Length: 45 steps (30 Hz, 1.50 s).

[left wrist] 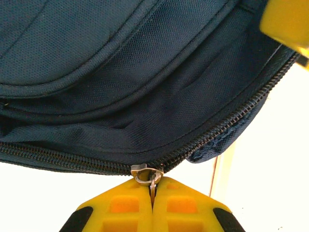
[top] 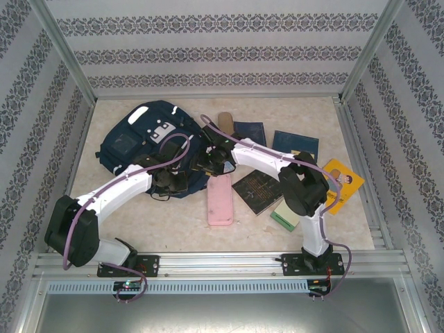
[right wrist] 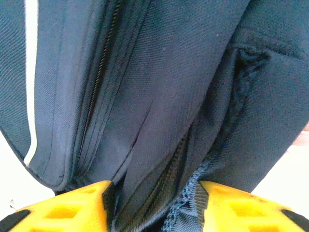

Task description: Pack the student bag

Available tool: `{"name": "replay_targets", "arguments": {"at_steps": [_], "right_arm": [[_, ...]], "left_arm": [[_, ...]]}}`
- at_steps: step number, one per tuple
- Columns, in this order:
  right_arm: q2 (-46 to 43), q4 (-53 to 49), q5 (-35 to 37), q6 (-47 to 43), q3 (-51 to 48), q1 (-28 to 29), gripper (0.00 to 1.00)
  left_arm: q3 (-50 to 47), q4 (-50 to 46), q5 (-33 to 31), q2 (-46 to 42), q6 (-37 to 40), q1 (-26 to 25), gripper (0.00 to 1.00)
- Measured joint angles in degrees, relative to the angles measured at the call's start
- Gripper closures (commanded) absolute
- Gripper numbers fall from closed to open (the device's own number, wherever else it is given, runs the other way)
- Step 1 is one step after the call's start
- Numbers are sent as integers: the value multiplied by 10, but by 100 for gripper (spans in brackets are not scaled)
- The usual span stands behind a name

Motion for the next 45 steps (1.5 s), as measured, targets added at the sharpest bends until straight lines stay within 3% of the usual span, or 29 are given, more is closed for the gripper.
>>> {"name": "replay_targets", "arguments": {"at_steps": [2, 12, 17, 22, 30, 35, 40, 45], "right_arm": [[7, 0, 0, 6, 1, 0, 100], [3, 4, 10, -7, 1, -5, 100], [-21, 13, 11, -23, -16, -27, 100], [-38, 33, 0, -34, -34, -33, 100], [-39, 70, -26, -43, -43, -33, 100], [-36, 62, -26, -56, -31, -33, 100], [-1, 28, -26, -86, 26, -45, 100], [44, 17, -32, -122, 73, -72, 100]], "left_arm": [[0, 0, -7, 0, 0, 0, 100], [30, -88, -111, 45, 28, 24, 100], [28, -116, -157, 50, 62, 124, 100], [29, -113, -163, 58, 92, 228, 100], [63, -102, -130, 106, 125, 320, 100], [50, -96, -108, 92, 127, 328, 100], [-21, -89, -82, -23, 94, 322, 100], [-68, -110, -72, -147, 20, 241, 100]]}}
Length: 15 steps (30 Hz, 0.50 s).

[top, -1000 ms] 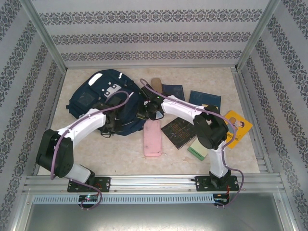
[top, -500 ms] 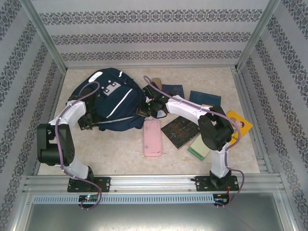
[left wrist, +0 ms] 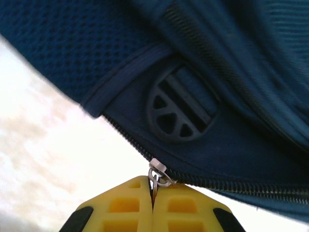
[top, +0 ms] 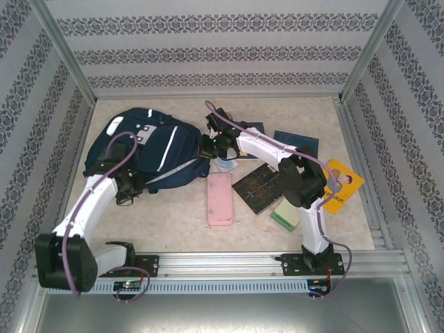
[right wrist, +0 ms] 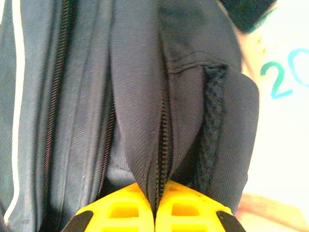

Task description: Pack the student bag

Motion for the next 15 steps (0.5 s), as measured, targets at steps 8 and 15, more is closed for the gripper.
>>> {"name": "replay_targets", "arguments": {"at_steps": [8, 15], "right_arm": [[3, -7, 9, -45, -1, -40, 49], [-122, -2, 67, -66, -119, -70, 37]], "left_arm": [[-1, -24, -9, -11, -65, -46, 45], [52, -9, 2, -11, -52, -95, 36]]}}
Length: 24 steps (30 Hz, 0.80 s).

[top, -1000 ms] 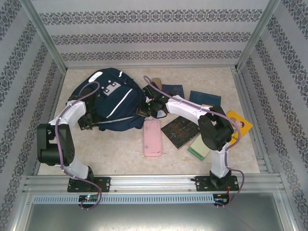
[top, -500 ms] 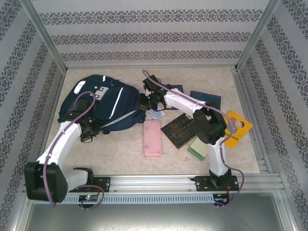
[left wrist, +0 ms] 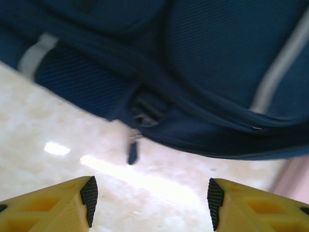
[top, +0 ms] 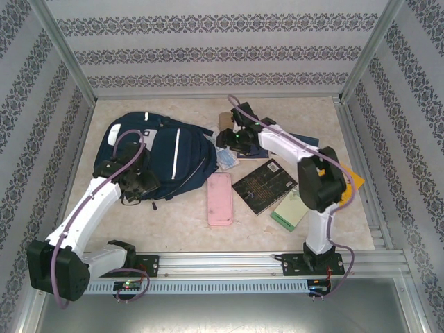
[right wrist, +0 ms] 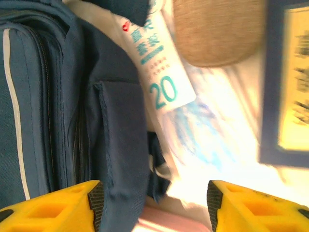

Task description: Pack the student bag

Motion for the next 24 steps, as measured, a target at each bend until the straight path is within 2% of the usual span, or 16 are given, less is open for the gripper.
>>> {"name": "replay_targets", "arguments": {"at_steps": [6, 12, 18, 24], "right_arm": [[-176, 22, 60, 7, -151, -5, 36], [-293, 44, 118, 38, -331, -25, 35], [-336, 57, 121, 85, -440, -64, 37], [-315, 82, 114, 110, -467, -72, 37]], "left_arm": [[60, 82, 26, 75, 23, -99, 34], [145, 162, 47, 199, 60, -182, 33], [251, 219, 85, 344, 103, -239, 36], [327, 235, 117, 469, 129, -261, 38]]}}
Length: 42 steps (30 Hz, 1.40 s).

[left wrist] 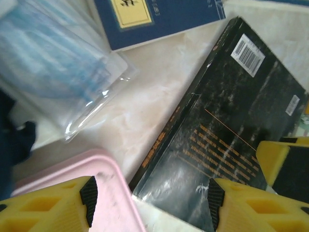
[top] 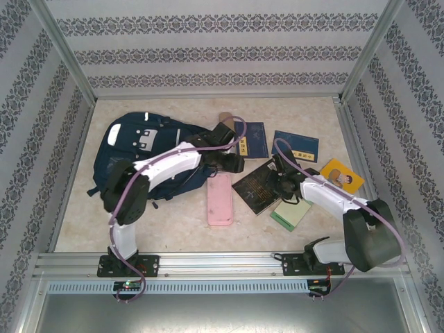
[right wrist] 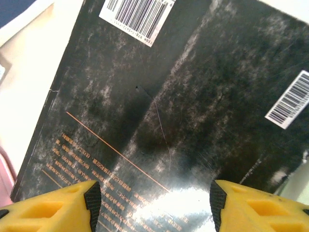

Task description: Pack the student bag

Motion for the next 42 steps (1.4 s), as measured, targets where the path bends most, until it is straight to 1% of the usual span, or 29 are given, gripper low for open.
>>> {"name": "replay_targets", "arguments": {"at_steps": [5, 10, 15, 19, 23, 26, 29, 31, 34, 37, 39, 42], "right_arm": [[27, 12, -1, 9, 0, -8, 37], [72, 27, -12, -12, 37, -27, 36], [120, 38, -38, -66, 87, -49, 36], [115, 31, -48, -86, 97, -57, 35], [73, 24, -48, -80, 82, -60, 35], [40, 26, -47, -66, 51, -60, 30], [40, 27, -45, -54, 26, -60, 21], [42, 27, -42, -49, 12, -60, 19], [50, 37, -42, -47, 7, -65, 19], [62, 55, -44, -48, 8, -76, 22], [70, 64, -48, -50, 13, -84, 27], [92, 77, -58, -54, 28, -97, 30]], "left_arm": [[18, -1, 6, 58, 5, -1, 40], [17, 0, 6, 61, 5, -1, 40], [13, 4, 9, 61, 5, -1, 41], [20, 3, 11, 64, 8, -1, 41], [83, -3, 12, 101, 17, -1, 41], [138, -5, 13, 139, 28, -1, 41], [184, -15, 12, 176, 39, -1, 41], [197, -20, 10, 195, 45, 0, 41], [197, -31, 10, 212, 50, 0, 44], [189, -29, 20, 210, 51, 2, 47], [164, -7, 24, 199, 48, 4, 49], [102, 27, 43, 165, 28, 7, 50]]}}
